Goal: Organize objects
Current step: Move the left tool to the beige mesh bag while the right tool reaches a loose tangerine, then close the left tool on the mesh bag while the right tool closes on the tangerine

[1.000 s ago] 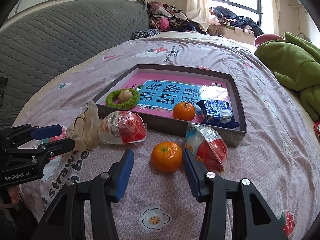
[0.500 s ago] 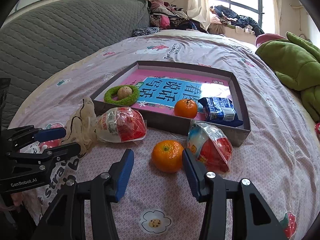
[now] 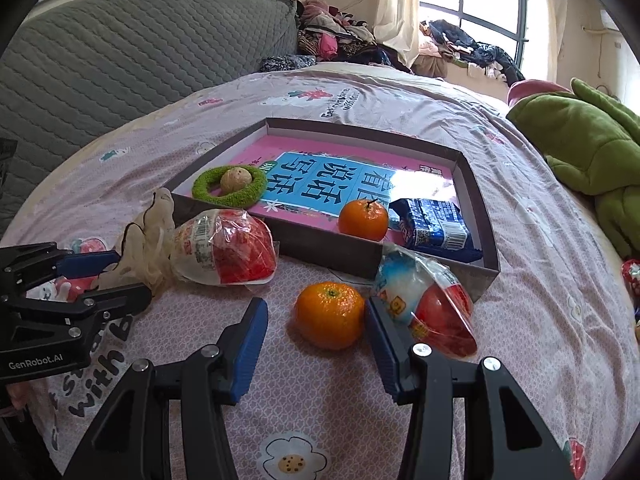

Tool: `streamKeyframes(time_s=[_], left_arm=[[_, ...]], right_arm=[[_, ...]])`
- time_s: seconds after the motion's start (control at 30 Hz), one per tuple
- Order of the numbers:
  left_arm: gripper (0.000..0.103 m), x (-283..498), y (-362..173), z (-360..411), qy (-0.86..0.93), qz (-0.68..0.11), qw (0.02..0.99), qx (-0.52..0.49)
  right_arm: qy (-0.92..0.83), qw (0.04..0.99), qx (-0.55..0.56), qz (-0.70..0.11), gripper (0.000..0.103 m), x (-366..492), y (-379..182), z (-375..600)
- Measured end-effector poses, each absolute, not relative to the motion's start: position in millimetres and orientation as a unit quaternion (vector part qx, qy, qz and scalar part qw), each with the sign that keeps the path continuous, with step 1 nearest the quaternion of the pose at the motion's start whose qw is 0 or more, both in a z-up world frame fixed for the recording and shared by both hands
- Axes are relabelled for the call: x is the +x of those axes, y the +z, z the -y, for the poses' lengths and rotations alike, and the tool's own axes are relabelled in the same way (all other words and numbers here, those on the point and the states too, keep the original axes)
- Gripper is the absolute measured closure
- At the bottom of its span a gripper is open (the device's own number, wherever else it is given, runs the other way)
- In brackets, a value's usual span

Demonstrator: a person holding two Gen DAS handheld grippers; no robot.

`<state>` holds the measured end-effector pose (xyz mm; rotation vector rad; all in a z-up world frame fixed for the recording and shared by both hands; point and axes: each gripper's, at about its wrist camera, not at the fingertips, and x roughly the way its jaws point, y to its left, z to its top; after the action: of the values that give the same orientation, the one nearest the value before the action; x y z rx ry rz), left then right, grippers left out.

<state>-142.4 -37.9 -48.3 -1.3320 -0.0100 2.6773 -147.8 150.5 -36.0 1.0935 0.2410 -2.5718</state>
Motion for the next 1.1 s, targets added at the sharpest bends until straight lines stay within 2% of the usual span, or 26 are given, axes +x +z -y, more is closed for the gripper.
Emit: streamKeyframes(time_s=[0.23,0.3,0.33,0.63,0.87,1.1], left_arm=[[0.049,-143,-50,37,0.892,0.004,0.076,-0.446],[0.048,-144,-50,37,0.892,0.004,0.076,-0.446],[0.048,-144,-51,36,0.892,0.003,0.076,-0.446],[0.05,-150,-55,41,0.892,0.02,0.083,-0.444],[0.071,-152,-59,44,0.889,0.023,0.086,-0.449],[0.083,-149,-60,46,0.889,0.022,0.082,-0.449]], right_arm=[[-0.899,0.148,0.399,-0.107,0.053,-155,-44,-146],[-0.896,0.153,0.405,-0.099,0.056,-157,-47,-147],[-0.897,0.151,0.403,-0.097,0.061,-157,-48,-148],[-0.897,0.163,0.405,-0.069,0.062,-159,-46,-154],[-0.896,0.167,0.407,-0.065,0.062,-159,-46,-154],[-0.895,0.168,0.408,-0.065,0.062,-158,-47,-155]])
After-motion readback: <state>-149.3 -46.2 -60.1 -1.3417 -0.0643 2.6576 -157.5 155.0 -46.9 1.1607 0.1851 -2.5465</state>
